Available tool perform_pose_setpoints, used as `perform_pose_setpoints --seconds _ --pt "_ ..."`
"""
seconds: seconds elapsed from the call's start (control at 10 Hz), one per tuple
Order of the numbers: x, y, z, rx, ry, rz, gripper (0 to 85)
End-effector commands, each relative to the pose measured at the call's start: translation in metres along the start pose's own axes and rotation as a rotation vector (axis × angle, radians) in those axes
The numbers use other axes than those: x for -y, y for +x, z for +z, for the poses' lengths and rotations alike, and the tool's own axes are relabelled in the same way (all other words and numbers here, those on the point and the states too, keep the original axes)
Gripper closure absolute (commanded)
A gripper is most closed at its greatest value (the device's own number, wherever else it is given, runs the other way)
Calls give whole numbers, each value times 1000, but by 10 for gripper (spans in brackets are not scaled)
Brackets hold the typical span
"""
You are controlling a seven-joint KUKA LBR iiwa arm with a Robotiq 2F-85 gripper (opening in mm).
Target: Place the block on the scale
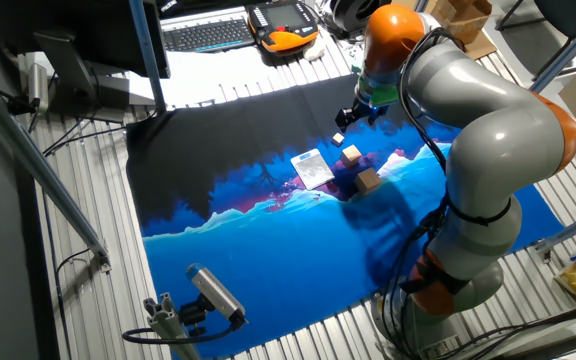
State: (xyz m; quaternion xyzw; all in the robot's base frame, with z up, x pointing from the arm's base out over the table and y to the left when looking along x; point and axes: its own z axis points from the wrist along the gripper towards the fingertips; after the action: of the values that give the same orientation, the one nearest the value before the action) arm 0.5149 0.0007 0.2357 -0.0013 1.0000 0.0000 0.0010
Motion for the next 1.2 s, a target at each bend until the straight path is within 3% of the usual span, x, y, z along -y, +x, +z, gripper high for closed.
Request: perform_pose_setpoints --seconds 0.0,1.1 --pt "0 0 0 -134 4 171 850" --pt "0 0 0 -135 5 154 850"
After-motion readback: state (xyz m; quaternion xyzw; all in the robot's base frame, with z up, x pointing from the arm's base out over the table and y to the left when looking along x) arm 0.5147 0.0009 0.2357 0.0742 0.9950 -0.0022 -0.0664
